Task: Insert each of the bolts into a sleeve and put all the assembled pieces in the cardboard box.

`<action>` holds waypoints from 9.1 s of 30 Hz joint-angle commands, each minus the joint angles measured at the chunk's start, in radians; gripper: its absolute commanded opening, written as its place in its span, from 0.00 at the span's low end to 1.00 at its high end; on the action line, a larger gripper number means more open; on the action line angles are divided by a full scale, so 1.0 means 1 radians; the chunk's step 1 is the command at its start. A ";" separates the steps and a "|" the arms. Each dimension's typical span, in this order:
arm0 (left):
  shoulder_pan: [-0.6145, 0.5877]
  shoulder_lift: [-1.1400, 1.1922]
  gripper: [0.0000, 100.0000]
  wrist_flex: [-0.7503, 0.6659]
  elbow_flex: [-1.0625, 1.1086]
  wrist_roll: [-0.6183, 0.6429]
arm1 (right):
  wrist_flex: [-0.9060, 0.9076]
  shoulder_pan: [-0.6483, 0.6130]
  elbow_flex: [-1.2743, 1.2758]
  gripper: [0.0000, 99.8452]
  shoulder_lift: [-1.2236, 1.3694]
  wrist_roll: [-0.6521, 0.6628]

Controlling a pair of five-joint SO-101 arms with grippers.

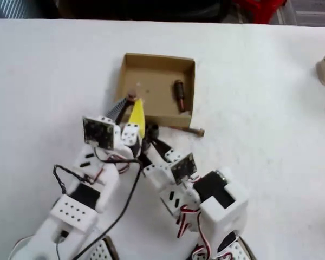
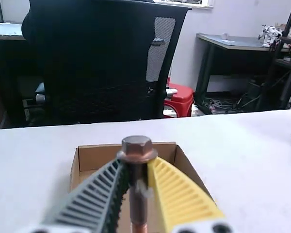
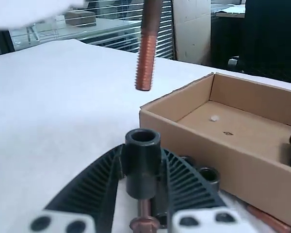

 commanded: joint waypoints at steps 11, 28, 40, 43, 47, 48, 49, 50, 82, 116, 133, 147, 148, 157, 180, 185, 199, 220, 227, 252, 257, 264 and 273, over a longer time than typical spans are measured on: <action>0.084 -0.033 0.02 -0.107 0.044 -0.003 | -0.005 0.013 -0.017 0.02 -0.004 -0.005; 0.062 -0.036 0.02 0.035 0.044 -0.011 | -0.007 0.027 -0.015 0.02 -0.004 -0.005; 0.088 -0.039 0.02 0.035 0.051 -0.026 | -0.028 0.042 -0.015 0.02 -0.004 -0.011; 0.088 -0.039 0.02 0.032 0.048 -0.025 | -0.028 0.048 -0.014 0.02 -0.005 -0.011; 0.081 -0.039 0.02 0.034 -0.009 0.028 | -0.036 0.059 -0.014 0.02 -0.004 -0.011; 0.081 -0.039 0.02 0.035 -0.021 0.063 | -0.036 0.061 -0.015 0.02 -0.004 -0.011; 0.084 -0.038 0.02 0.038 -0.031 0.097 | -0.036 0.061 -0.015 0.02 -0.004 -0.011; 0.087 -0.036 0.02 0.058 -0.041 0.118 | -0.036 0.061 -0.015 0.02 -0.004 -0.011; 0.077 0.214 0.02 0.063 -0.187 0.218 | -0.041 0.061 -0.014 0.02 -0.004 -0.006; 0.079 0.346 0.02 -0.021 -0.210 0.186 | -0.084 0.082 0.018 0.02 -0.004 -0.008; 0.120 0.142 0.02 0.405 -0.210 -0.011 | -0.056 0.107 0.020 0.02 -0.005 -0.003; 0.209 0.143 0.02 0.404 -0.081 -0.219 | -0.061 0.134 0.015 0.02 -0.008 -0.003; 0.203 0.143 0.02 0.404 -0.081 -0.219 | -0.061 0.134 0.015 0.02 -0.008 -0.003; 0.162 0.145 0.02 0.402 -0.037 -0.219 | -0.062 0.150 0.014 0.02 -0.013 -0.003; 0.162 0.136 0.34 0.384 -0.043 -0.126 | -0.062 0.151 0.012 0.02 -0.013 -0.003; 0.162 0.041 0.34 0.390 -0.043 -0.126 | -0.062 0.151 0.012 0.02 -0.012 -0.003; -0.010 -0.395 0.32 0.583 -0.032 -0.048 | -0.062 0.151 0.012 0.02 -0.012 -0.003; -0.338 -0.788 0.02 1.082 -0.025 -0.054 | -0.062 0.166 0.017 0.02 -0.015 -0.003; -0.400 -0.788 0.02 1.157 0.097 -0.055 | -0.062 0.166 0.018 0.02 -0.015 -0.003; -0.524 -0.788 0.02 1.379 0.187 -0.516 | 0.467 0.305 0.115 0.02 -0.633 -0.003; -0.521 -0.788 0.02 1.422 0.187 -0.522 | 0.875 0.334 -0.012 0.02 -0.826 -0.003; -0.526 -0.788 0.02 1.427 0.187 -0.523 | 1.431 0.352 -0.310 0.02 -0.995 -0.003; -0.526 -0.788 0.02 1.427 0.187 -0.525 | 1.738 0.355 -0.735 0.02 -0.817 -0.003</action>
